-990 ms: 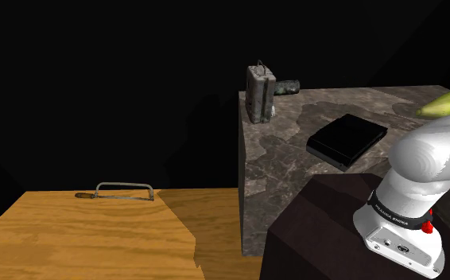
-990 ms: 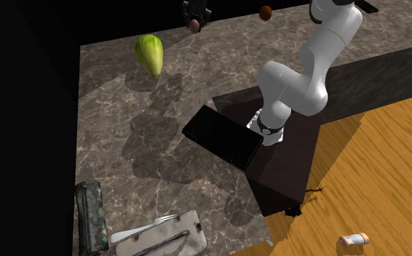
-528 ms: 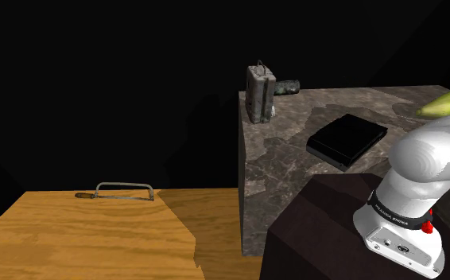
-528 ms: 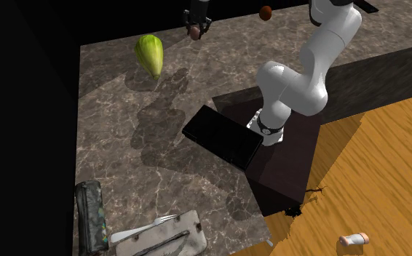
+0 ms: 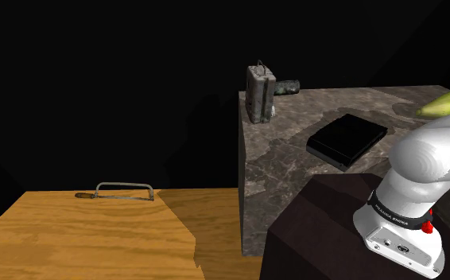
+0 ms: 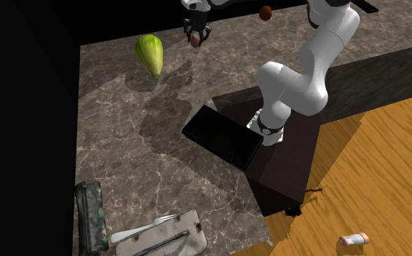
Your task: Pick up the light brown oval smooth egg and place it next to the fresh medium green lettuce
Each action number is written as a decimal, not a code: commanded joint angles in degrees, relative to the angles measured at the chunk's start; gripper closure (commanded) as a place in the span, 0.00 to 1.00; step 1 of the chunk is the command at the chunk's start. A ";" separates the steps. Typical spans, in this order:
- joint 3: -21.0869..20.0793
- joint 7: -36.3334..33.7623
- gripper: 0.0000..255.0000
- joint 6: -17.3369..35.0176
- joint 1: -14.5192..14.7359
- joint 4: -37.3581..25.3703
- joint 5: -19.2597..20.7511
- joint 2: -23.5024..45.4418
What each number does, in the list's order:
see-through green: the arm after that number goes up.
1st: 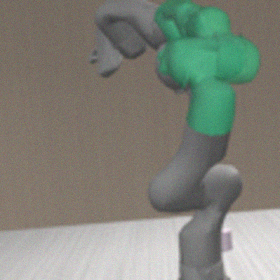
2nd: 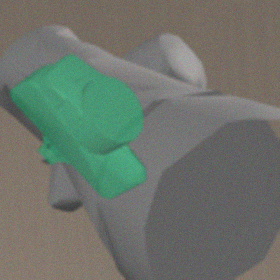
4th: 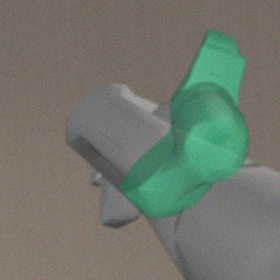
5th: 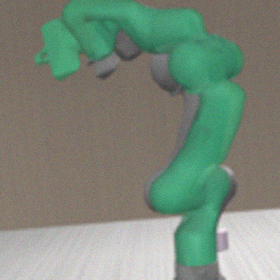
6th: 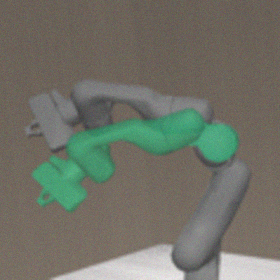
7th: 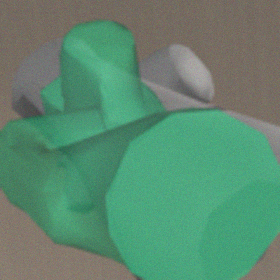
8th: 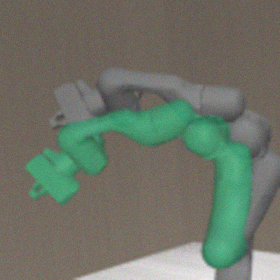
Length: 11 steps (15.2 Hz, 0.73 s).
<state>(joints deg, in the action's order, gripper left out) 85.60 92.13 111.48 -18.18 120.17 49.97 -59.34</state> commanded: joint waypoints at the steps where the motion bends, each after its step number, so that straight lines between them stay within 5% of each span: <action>1: 1.16 -0.10 1.00 1.13 0.06 0.76 0.92 -0.35; 11: 3.81 -0.42 1.00 3.40 0.76 1.80 2.85 -1.04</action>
<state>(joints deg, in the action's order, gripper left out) 89.40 91.71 114.86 -17.43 121.98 52.81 -60.37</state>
